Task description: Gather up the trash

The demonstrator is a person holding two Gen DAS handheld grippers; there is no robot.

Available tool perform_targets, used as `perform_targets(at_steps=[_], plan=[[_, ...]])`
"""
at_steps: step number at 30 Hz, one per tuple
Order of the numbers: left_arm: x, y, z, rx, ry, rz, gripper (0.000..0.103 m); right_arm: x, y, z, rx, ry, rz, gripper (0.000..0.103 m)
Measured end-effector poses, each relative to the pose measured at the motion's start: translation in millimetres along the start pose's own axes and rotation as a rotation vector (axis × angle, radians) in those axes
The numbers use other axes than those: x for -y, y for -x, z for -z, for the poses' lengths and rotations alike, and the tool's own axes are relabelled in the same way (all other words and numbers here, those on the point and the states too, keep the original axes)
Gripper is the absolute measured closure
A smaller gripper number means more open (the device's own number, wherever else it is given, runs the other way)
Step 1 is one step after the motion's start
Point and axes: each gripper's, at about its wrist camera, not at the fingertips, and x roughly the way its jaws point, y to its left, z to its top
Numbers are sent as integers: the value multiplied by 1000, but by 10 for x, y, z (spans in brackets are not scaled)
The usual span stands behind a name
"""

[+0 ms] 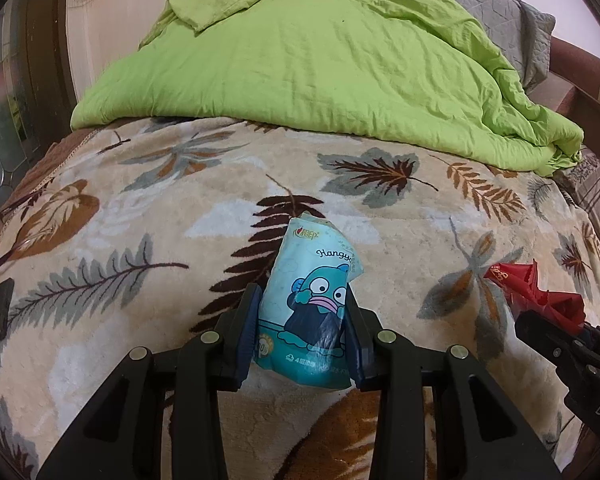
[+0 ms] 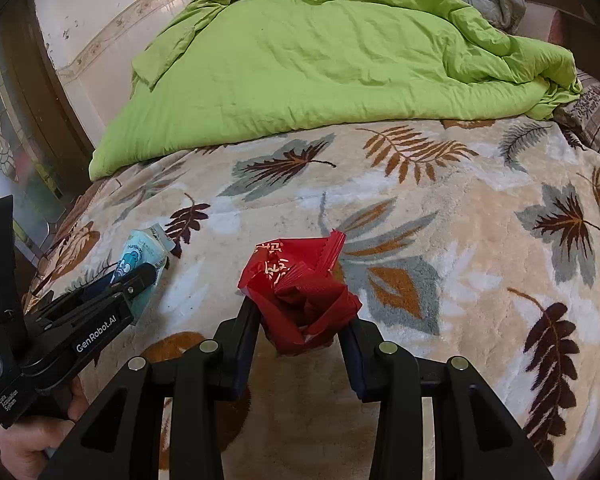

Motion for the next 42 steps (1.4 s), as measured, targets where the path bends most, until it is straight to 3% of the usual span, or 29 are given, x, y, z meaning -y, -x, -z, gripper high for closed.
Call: perform_targets(at_steps=[23, 33, 42], plan=[[234, 478, 38, 91, -72, 9, 67, -40, 455, 24, 87, -14, -10, 61], [501, 870, 194, 134, -148, 49, 67, 101, 1021, 302, 98, -81, -36, 61], [857, 1181, 439, 141, -224, 126, 67, 484, 1729, 544, 154, -134, 15, 61]])
